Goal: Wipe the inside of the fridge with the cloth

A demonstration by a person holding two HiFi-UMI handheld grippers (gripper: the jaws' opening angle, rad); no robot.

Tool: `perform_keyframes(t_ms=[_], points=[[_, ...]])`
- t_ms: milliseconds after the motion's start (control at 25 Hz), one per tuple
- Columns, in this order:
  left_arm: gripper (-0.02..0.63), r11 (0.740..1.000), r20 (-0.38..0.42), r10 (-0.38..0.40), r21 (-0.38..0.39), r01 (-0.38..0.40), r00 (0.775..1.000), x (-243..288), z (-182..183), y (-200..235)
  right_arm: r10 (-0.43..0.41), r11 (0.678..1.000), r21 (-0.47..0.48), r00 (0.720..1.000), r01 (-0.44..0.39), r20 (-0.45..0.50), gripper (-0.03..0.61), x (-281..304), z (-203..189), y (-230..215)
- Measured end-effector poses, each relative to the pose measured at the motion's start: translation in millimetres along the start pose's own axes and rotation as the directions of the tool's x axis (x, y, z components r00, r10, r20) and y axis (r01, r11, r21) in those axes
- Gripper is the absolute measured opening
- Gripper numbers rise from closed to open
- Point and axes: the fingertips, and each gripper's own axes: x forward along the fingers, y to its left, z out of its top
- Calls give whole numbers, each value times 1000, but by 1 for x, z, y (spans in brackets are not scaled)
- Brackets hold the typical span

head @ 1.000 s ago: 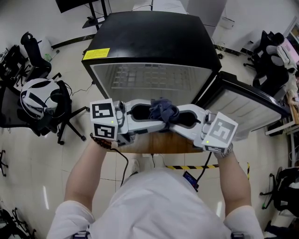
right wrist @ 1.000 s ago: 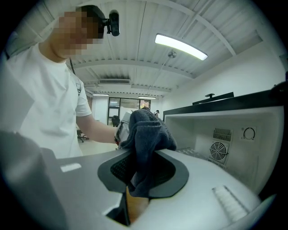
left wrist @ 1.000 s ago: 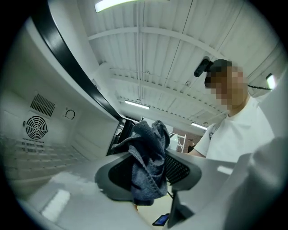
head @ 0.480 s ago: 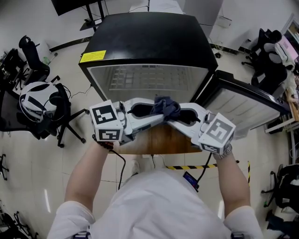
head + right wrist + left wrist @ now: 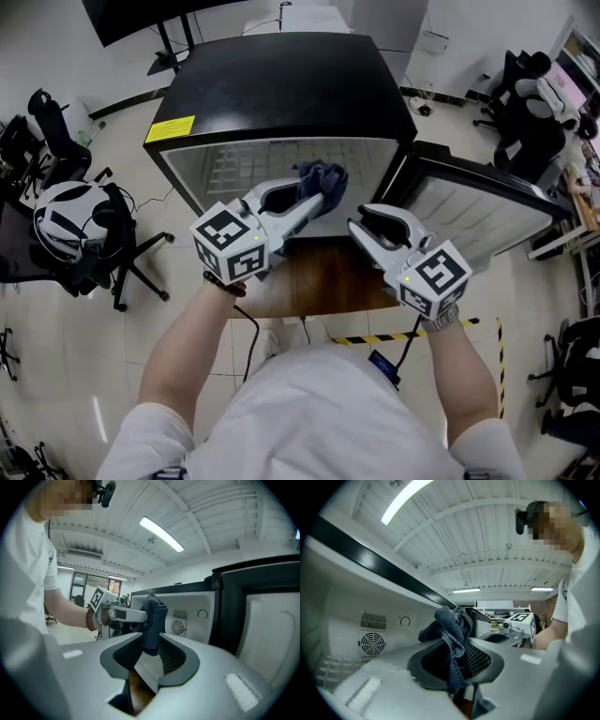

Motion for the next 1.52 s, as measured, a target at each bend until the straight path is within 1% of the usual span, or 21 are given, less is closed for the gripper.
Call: perform_keyframes(t_ms=[120, 240, 400, 480, 600, 760, 880, 1000, 1120, 1200, 1400, 1520], points=[[94, 997, -9, 77, 7, -76, 997, 13, -5, 13, -34, 999, 3, 999, 34, 1, 106, -8, -1, -3], [94, 987, -10, 161, 1, -161, 987, 26, -10, 27, -64, 998, -7, 998, 64, 14, 106, -15, 0, -5], [94, 960, -17, 280, -18, -280, 960, 41, -16, 52, -107, 994, -1, 994, 107, 24, 99, -19, 3, -6], [94, 945, -19, 325, -27, -325, 946, 48, -17, 63, -109, 994, 2, 994, 109, 20, 89, -19, 1, -3], [94, 927, -7, 373, -38, -372, 928, 62, -15, 78, -97, 995, -1, 995, 97, 14, 79, -17, -2, 4], [94, 904, -4, 421, -80, -420, 907, 81, -16, 95, -82, 997, -2, 997, 82, 11, 75, -19, -4, 8], [94, 889, -12, 443, -120, -441, 896, 93, -21, 105, -96, 995, 0, 995, 96, 22, 74, -23, -2, 5], [94, 876, -17, 465, -137, -462, 885, 104, -24, 113, -157, 988, 6, 987, 157, 28, 67, -23, 2, -7], [94, 866, -21, 485, -127, -483, 874, 115, -25, 120, -228, 973, 11, 974, 228, 8, 57, -20, 3, -16], [94, 860, -26, 497, -118, -496, 867, 120, -27, 123, -253, 967, 20, 967, 253, -4, 43, -18, 3, -17], [92, 846, -32, 521, -108, -521, 853, 131, -27, 133, -224, 974, 3, 974, 224, -4, 29, -13, 5, -8], [92, 841, -34, 528, -115, -528, 848, 136, -26, 140, -220, 975, -3, 975, 220, -5, 28, -14, 6, -7]])
